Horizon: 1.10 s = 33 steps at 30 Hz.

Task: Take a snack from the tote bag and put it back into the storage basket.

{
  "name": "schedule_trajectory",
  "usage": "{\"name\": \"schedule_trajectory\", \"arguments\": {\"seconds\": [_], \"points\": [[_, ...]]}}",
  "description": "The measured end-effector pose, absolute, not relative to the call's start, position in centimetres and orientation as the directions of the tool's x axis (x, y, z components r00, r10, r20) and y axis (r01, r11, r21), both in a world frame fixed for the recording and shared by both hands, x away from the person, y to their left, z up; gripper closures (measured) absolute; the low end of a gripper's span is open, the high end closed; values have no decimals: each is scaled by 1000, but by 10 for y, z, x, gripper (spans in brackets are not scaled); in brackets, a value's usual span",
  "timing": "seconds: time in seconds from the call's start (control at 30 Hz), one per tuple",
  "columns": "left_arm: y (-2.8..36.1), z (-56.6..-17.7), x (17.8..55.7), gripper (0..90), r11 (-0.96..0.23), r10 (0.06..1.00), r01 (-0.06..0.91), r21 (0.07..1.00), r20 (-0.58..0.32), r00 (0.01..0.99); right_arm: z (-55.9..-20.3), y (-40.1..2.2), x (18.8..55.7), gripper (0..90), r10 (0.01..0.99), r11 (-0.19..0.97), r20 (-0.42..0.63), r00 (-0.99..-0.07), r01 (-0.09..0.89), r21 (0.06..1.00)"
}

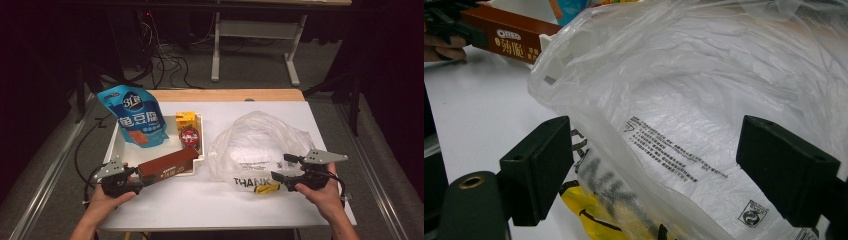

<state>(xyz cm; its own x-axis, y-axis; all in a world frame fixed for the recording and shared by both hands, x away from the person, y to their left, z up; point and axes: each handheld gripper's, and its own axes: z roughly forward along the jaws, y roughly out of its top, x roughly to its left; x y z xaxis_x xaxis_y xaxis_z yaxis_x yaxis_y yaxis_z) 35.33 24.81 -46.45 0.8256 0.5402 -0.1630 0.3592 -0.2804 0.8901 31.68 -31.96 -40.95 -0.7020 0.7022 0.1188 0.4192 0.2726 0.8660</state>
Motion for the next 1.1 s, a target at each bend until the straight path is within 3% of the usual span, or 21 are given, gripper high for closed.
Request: {"name": "schedule_trajectory", "arguments": {"seconds": [0.27,0.67,0.77,0.87,0.93,1.1], "points": [[246,-457,346,269,-271,600,380,884,-153,785,-412,-320,317,157,701,276,120,-703,422,863],[256,-439,313,305,-151,776,358,922,-114,620,-413,-319,316,157,698,286,118,-707,426,858],[256,-439,307,414,-163,809,369,915,-90,581,-414,-318,316,157,695,289,117,-710,425,858],[254,-444,310,699,-158,823,420,894,-116,555,-415,-317,317,158,694,289,120,-710,427,857],[249,-448,316,808,-146,844,460,876,-132,520,-415,-316,317,158,694,291,119,-710,428,855],[229,-459,333,875,-149,837,512,846,-168,521,-416,-315,317,160,695,292,120,-709,431,854]]}}
